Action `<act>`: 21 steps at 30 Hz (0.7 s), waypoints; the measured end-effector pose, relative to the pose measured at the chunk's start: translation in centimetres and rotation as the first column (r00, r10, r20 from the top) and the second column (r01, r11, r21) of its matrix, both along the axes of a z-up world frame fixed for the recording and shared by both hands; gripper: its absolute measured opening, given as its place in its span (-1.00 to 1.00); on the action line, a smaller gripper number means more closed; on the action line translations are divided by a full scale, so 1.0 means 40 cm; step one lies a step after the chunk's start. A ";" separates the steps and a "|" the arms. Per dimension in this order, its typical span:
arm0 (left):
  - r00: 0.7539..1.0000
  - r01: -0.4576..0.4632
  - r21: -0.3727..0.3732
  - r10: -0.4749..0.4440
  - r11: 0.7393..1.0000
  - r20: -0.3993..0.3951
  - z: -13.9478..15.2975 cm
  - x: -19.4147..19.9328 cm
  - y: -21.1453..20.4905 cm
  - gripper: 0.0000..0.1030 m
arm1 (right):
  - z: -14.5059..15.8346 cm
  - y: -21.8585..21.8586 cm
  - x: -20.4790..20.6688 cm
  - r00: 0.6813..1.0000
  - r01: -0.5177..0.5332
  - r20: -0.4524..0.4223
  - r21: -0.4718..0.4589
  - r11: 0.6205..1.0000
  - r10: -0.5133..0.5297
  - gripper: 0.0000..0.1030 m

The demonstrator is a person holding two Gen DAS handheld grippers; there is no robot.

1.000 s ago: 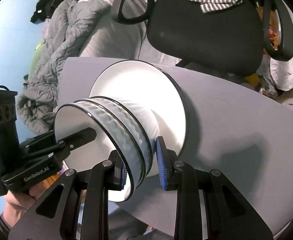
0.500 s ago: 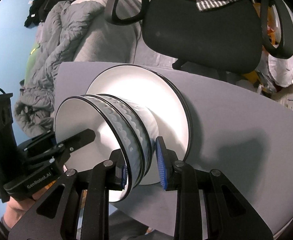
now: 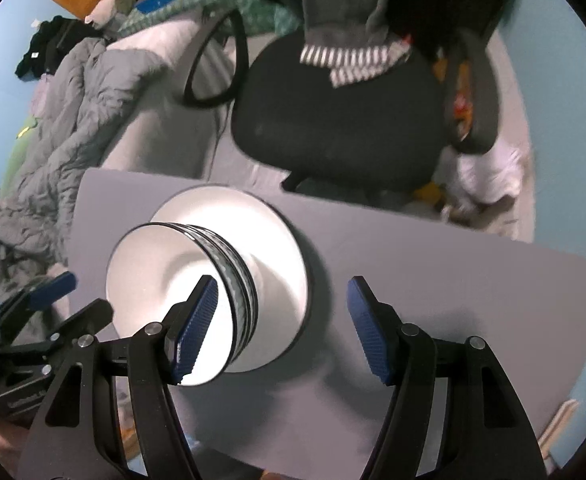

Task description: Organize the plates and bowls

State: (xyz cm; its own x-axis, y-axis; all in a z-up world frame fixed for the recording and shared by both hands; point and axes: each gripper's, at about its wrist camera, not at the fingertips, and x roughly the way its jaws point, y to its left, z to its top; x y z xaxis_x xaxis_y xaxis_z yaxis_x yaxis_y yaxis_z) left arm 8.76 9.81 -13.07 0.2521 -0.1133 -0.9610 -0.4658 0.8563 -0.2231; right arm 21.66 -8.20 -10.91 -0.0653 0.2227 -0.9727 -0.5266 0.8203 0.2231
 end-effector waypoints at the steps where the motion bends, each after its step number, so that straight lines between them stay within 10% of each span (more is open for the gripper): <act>1: 1.000 -0.005 -0.003 0.005 1.000 -0.007 0.006 0.002 -0.001 0.65 | 0.027 -0.003 -0.007 0.999 0.001 0.037 -0.005 1.000 0.000 0.28; 21: 0.970 0.011 0.159 -0.049 0.987 0.237 0.335 -0.106 -0.086 0.71 | 0.337 -0.061 -0.134 0.962 0.042 0.267 0.069 0.997 -0.059 0.28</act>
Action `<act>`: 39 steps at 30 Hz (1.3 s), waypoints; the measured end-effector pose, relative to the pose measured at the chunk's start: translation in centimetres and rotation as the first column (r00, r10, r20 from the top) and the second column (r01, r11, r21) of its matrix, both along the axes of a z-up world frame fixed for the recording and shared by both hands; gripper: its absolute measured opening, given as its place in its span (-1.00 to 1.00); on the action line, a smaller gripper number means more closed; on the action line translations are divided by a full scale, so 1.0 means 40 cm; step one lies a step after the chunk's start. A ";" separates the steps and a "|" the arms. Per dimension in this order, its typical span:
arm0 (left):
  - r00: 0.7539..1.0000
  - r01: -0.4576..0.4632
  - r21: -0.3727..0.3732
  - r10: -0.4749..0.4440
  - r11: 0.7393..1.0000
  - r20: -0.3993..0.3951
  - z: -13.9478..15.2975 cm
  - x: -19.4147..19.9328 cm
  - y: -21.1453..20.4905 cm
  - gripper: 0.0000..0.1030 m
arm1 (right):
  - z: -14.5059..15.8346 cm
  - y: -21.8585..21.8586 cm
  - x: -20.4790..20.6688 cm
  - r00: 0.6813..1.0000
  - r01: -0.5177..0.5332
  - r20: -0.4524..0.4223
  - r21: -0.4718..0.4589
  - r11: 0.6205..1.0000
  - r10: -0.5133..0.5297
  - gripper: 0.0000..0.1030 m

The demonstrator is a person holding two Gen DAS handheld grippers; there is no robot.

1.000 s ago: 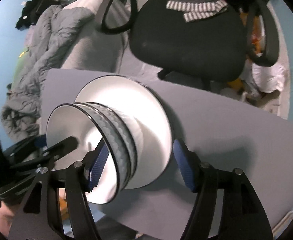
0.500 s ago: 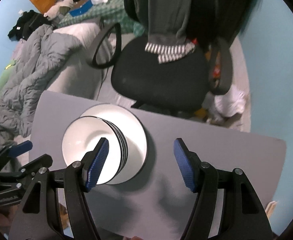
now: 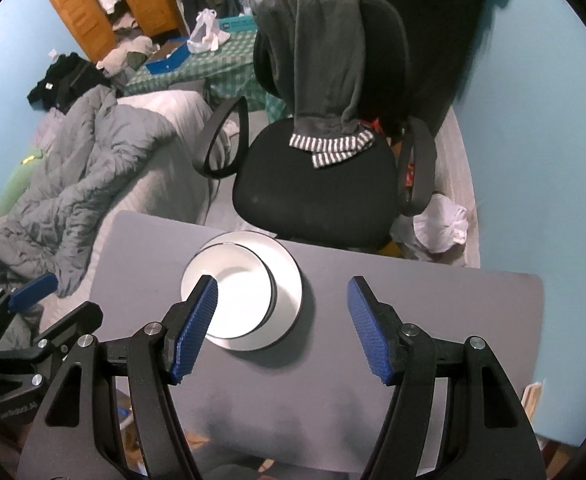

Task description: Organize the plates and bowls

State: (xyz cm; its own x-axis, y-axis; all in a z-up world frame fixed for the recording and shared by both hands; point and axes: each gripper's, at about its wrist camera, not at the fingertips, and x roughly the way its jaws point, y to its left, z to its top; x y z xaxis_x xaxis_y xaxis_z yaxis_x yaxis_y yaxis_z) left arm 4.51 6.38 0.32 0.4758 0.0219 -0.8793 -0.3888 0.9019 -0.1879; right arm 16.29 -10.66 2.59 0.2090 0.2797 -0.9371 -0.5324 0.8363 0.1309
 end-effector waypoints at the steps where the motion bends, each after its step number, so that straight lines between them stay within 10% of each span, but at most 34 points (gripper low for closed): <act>1: 1.000 0.005 0.008 -0.006 1.000 0.011 0.014 -0.005 -0.005 0.71 | 0.010 -0.005 -0.006 1.000 0.004 0.003 0.003 1.000 -0.004 0.28; 39: 0.997 0.013 0.059 -0.018 0.998 0.077 0.126 -0.117 -0.028 0.71 | 0.152 -0.023 -0.152 0.995 0.038 0.094 0.041 0.998 -0.041 0.28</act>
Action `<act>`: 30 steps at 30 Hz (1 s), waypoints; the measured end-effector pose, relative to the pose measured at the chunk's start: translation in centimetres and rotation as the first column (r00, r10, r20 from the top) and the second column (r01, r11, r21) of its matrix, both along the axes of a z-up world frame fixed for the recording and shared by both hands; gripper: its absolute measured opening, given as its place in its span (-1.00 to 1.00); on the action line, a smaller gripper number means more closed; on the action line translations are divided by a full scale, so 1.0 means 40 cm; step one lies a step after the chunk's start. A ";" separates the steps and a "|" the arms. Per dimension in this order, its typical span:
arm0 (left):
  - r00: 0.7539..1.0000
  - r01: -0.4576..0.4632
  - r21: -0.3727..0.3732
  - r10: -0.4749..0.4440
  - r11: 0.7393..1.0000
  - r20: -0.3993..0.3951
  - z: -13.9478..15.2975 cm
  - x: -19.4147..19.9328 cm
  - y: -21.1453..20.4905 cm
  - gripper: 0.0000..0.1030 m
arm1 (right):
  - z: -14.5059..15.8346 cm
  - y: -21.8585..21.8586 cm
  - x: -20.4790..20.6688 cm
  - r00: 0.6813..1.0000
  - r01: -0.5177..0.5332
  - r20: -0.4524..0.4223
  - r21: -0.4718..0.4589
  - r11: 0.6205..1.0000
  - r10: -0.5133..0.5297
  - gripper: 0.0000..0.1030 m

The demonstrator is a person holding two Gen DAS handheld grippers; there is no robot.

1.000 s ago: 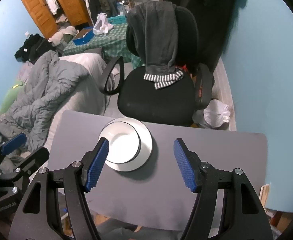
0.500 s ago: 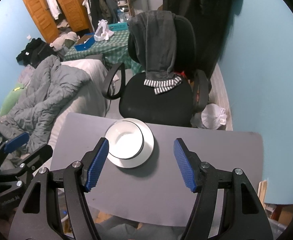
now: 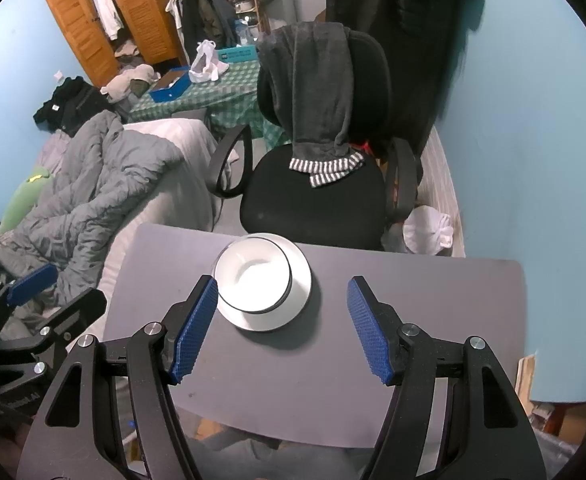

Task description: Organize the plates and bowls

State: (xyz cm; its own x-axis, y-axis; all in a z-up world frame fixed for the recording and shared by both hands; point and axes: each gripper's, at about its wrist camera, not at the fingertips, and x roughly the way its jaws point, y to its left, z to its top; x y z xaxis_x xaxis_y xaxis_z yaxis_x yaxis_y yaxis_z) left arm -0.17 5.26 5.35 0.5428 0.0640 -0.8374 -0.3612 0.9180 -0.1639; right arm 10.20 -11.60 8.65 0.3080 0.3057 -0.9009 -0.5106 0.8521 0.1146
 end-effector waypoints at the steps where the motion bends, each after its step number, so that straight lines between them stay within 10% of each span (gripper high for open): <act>1: 1.000 0.001 0.000 -0.001 1.000 0.000 0.002 0.000 0.000 0.71 | 0.000 0.000 0.000 1.000 0.000 0.000 0.001 1.000 0.000 0.28; 30: 1.000 0.000 -0.008 0.000 1.000 -0.001 0.010 0.003 0.009 0.71 | 0.007 0.012 0.016 1.000 -0.005 -0.005 0.013 1.000 0.005 0.28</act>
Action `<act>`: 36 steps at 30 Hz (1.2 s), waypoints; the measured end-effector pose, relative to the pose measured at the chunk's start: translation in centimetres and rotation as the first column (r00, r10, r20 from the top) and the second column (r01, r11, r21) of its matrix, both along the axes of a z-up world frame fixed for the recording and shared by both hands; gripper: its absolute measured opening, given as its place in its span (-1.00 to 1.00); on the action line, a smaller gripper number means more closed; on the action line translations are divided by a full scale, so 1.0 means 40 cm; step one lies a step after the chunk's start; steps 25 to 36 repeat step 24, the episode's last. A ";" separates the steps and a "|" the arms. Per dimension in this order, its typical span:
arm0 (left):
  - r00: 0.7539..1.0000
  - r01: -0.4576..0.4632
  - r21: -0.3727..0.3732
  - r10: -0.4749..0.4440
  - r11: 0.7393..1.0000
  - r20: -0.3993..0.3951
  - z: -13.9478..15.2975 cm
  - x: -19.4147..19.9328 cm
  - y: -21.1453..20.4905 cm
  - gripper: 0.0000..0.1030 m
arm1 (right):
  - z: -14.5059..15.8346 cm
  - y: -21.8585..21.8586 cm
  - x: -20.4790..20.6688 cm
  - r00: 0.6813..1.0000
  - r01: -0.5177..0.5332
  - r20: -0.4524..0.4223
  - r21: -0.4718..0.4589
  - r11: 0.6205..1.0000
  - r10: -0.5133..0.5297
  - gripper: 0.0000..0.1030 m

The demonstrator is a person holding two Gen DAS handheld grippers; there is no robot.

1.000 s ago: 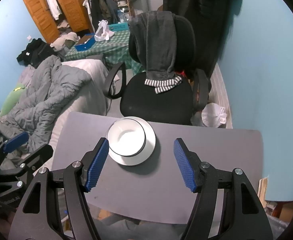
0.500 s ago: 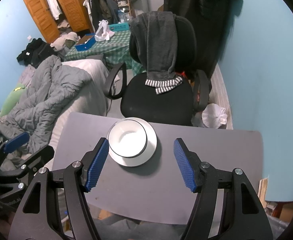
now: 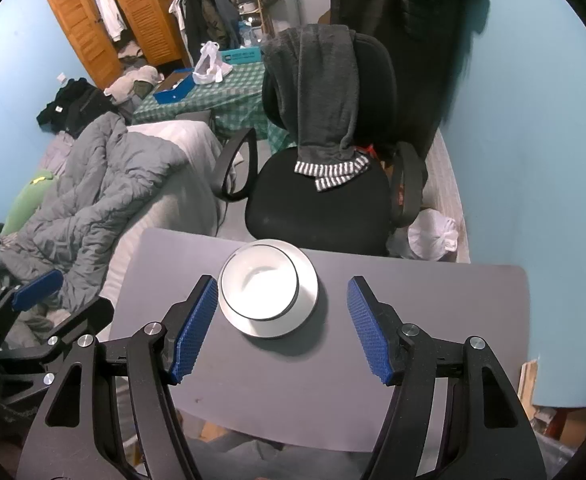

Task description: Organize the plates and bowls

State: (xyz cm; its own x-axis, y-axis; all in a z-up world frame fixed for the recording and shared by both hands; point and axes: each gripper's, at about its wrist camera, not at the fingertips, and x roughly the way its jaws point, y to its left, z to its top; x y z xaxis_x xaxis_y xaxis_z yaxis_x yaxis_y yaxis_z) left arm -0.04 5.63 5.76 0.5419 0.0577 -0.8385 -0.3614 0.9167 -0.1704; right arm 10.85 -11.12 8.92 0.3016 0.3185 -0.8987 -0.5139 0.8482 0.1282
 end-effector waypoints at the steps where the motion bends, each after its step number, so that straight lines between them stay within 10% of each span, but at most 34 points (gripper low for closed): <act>1: 1.000 -0.001 -0.001 0.001 1.000 -0.001 0.001 0.000 0.002 0.71 | 0.001 0.001 0.000 1.000 0.000 0.000 0.000 1.000 0.000 0.28; 36: 1.000 0.007 -0.016 -0.007 1.000 -0.002 -0.005 -0.003 -0.002 0.71 | -0.009 0.000 -0.002 1.000 0.002 -0.008 -0.005 1.000 -0.002 0.28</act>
